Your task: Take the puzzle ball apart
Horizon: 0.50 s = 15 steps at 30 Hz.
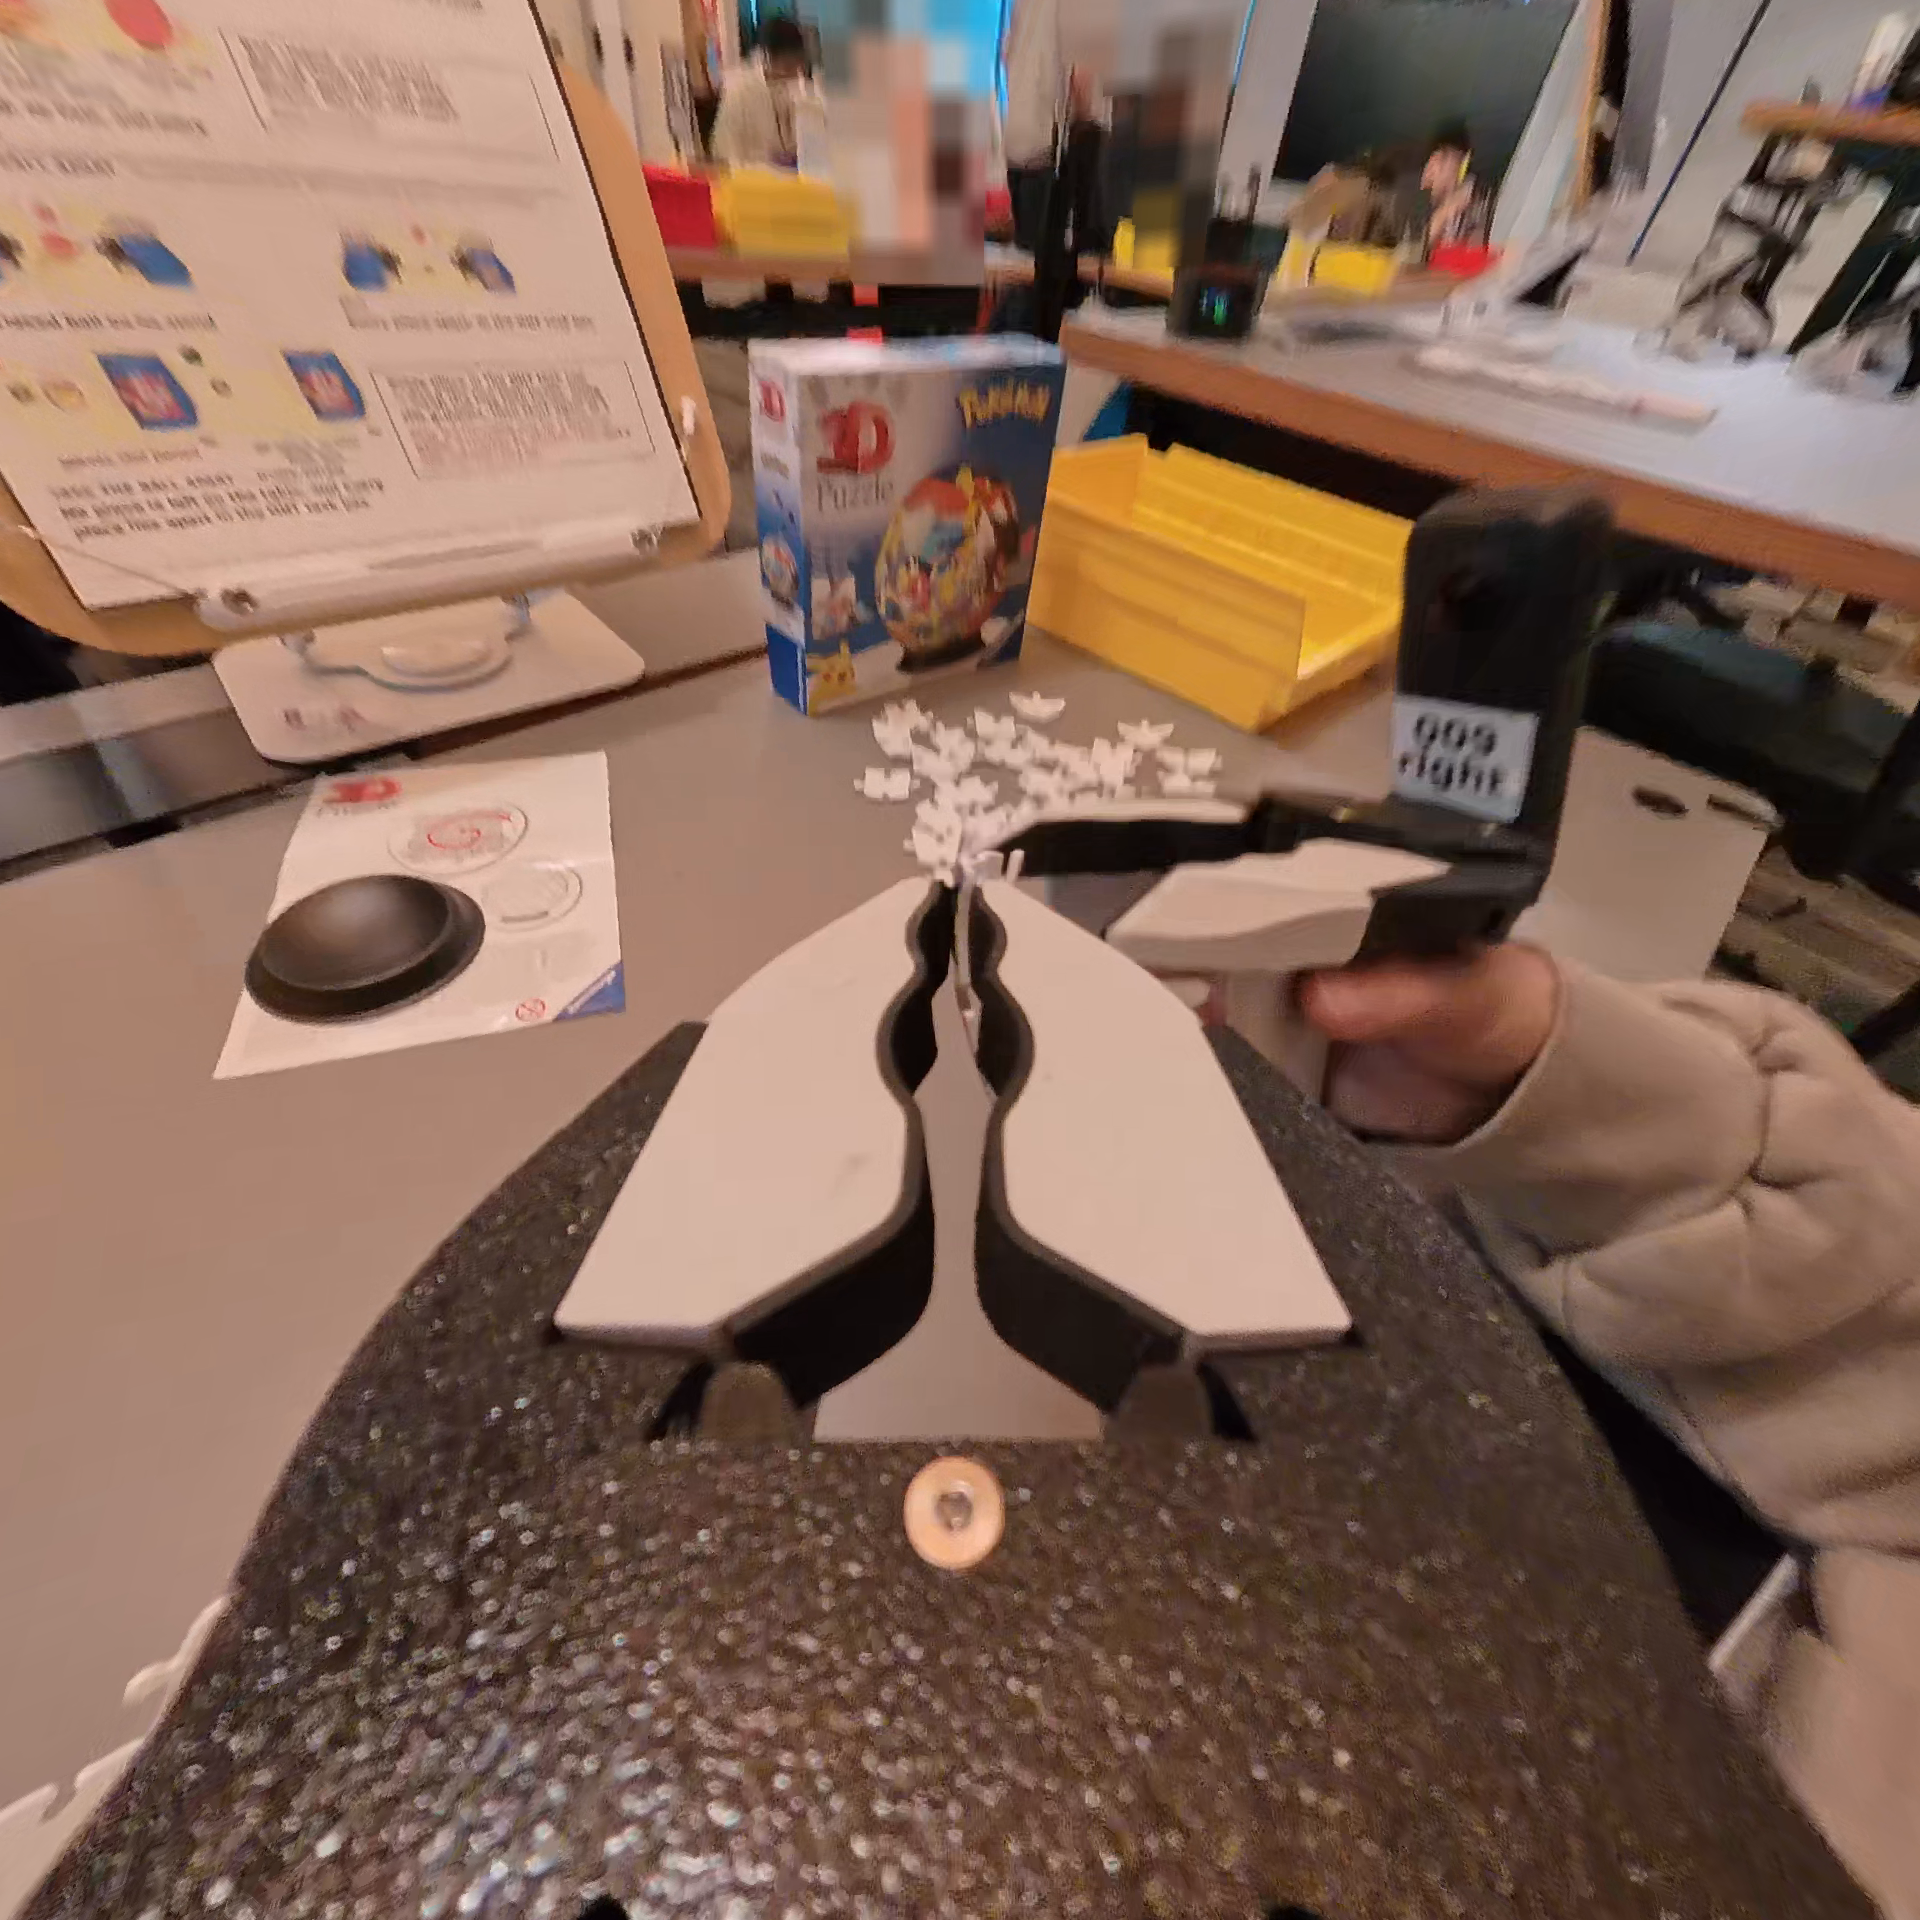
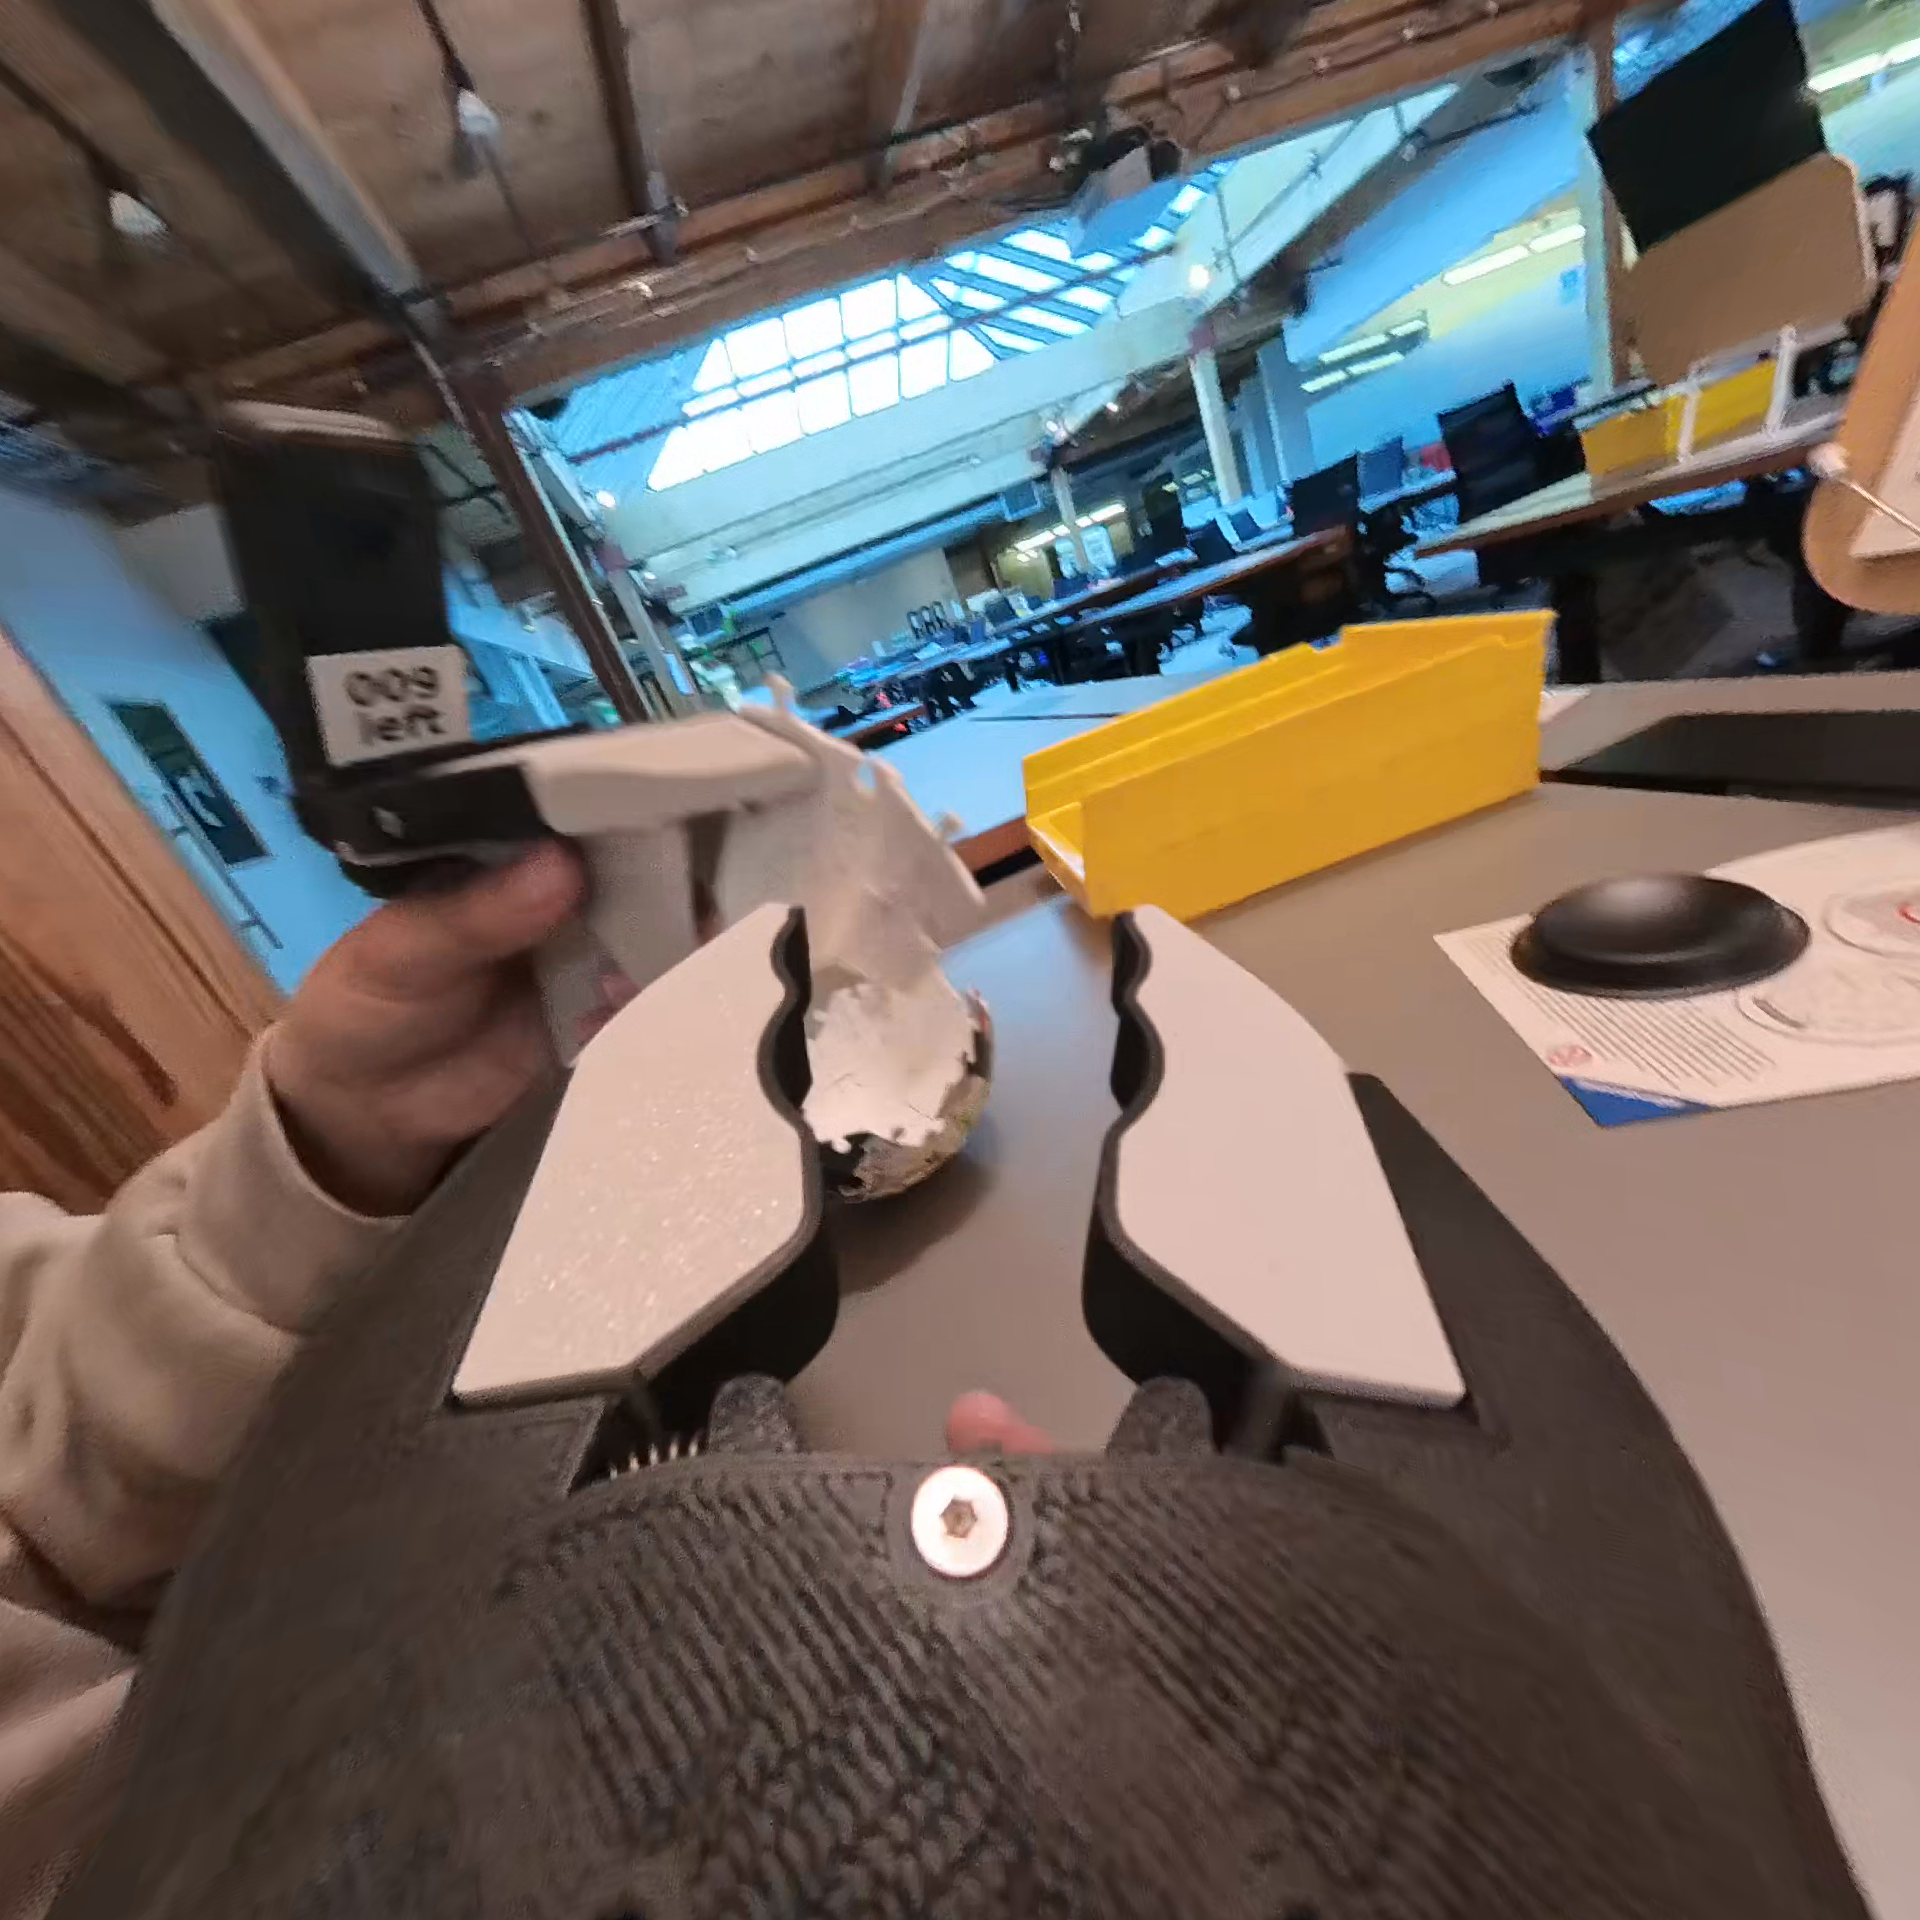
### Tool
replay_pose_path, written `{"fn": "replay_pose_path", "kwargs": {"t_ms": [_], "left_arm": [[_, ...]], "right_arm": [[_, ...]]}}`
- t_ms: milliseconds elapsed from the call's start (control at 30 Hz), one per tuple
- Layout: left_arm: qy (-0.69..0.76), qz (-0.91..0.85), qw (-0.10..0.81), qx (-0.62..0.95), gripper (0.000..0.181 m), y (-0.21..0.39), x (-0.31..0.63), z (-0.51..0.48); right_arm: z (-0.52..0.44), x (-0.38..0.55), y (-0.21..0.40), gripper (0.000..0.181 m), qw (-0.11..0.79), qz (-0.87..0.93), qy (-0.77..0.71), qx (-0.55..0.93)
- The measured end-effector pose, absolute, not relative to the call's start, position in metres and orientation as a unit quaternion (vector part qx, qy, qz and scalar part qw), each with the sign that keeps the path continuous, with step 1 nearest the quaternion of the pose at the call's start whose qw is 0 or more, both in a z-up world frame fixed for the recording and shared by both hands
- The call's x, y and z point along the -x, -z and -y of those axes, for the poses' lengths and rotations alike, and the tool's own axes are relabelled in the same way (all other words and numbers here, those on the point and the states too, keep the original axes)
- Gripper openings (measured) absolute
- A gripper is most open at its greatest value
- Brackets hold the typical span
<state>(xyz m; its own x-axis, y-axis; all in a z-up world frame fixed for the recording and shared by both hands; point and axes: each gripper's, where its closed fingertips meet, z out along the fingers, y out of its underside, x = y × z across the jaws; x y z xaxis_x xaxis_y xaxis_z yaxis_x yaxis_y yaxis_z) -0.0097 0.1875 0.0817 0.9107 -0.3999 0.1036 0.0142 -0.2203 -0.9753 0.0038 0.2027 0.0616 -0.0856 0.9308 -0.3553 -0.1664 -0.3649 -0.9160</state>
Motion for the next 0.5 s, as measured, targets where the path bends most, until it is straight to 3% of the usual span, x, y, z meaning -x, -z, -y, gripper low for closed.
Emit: {"fn": "replay_pose_path", "kwargs": {"t_ms": [100, 333, 500], "left_arm": [[0.199, -0.123, 0.636, 0.736, 0.002, -0.094, 0.006, -0.185], [0.225, -0.125, 0.636, 0.728, 0.001, -0.089, -0.003, -0.188], [0.201, -0.135, 0.624, 0.743, 0.004, -0.083, 0.001, -0.188]], "right_arm": [[-0.197, -0.002, -0.063, 0.063, 0.421, 0.362, -0.658, 0.509], [-0.192, -0.004, -0.082, 0.008, 0.419, 0.308, -0.712, 0.472], [-0.188, -0.004, -0.082, 0.003, 0.454, 0.376, -0.650, 0.479]]}}
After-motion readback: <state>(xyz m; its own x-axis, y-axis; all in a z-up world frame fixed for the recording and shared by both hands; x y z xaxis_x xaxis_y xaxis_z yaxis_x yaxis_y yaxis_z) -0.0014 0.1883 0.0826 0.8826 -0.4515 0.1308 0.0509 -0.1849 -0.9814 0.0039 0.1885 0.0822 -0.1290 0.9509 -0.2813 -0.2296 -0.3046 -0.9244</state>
